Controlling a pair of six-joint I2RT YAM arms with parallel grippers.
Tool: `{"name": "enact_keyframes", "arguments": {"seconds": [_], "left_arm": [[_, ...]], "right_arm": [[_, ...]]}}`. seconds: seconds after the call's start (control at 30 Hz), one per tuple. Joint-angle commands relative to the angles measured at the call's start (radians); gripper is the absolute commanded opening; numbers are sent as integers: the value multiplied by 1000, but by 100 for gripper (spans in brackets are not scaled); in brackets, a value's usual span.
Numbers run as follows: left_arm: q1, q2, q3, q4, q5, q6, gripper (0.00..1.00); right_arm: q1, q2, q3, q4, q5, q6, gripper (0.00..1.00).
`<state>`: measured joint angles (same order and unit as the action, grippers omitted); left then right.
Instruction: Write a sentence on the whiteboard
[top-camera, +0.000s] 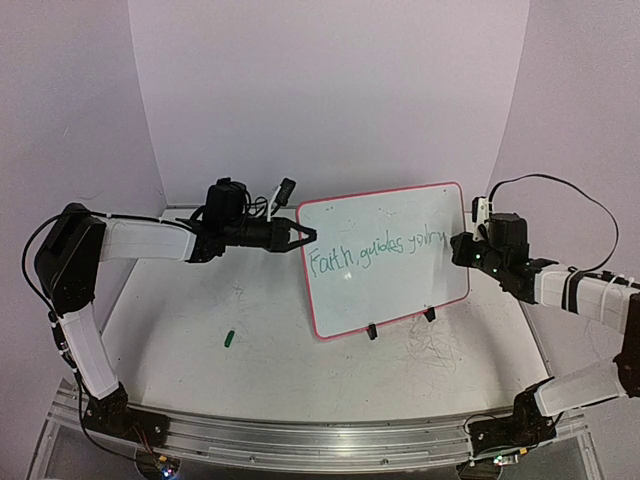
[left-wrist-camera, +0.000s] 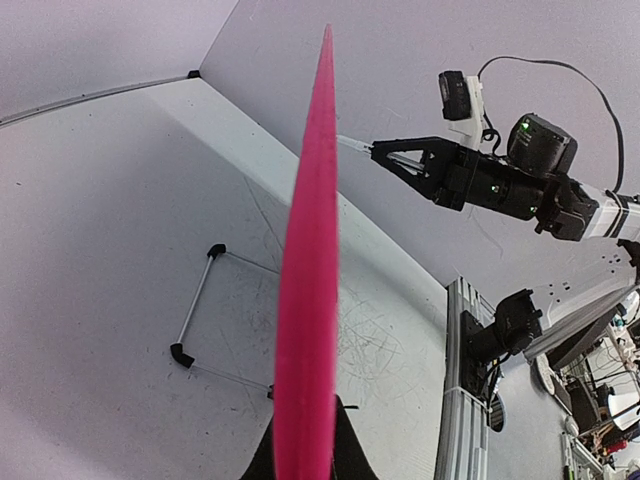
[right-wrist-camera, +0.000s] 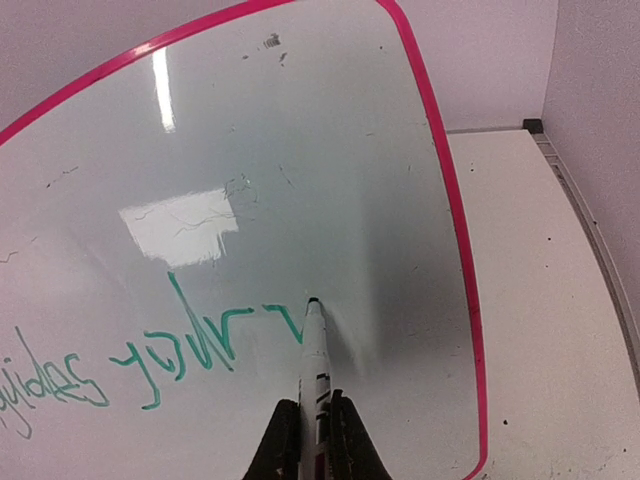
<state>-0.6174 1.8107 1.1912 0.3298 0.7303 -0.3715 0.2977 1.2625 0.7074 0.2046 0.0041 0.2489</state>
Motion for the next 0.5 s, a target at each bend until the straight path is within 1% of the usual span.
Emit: {"name": "enact_keyframes", "arguments": {"seconds": [0.0,0.13,0.47], "left_arm": [[8,-11,11,-139,-98,69,0],[8,-13,10,-141,-98,71,0],[8,-22,5,-150,-106,76,0]], "right_arm": [[3,9,31,42,20,5,0],[2,15,43,29,29,15,0],[3,-39,-37,-4,35,21,0]]}}
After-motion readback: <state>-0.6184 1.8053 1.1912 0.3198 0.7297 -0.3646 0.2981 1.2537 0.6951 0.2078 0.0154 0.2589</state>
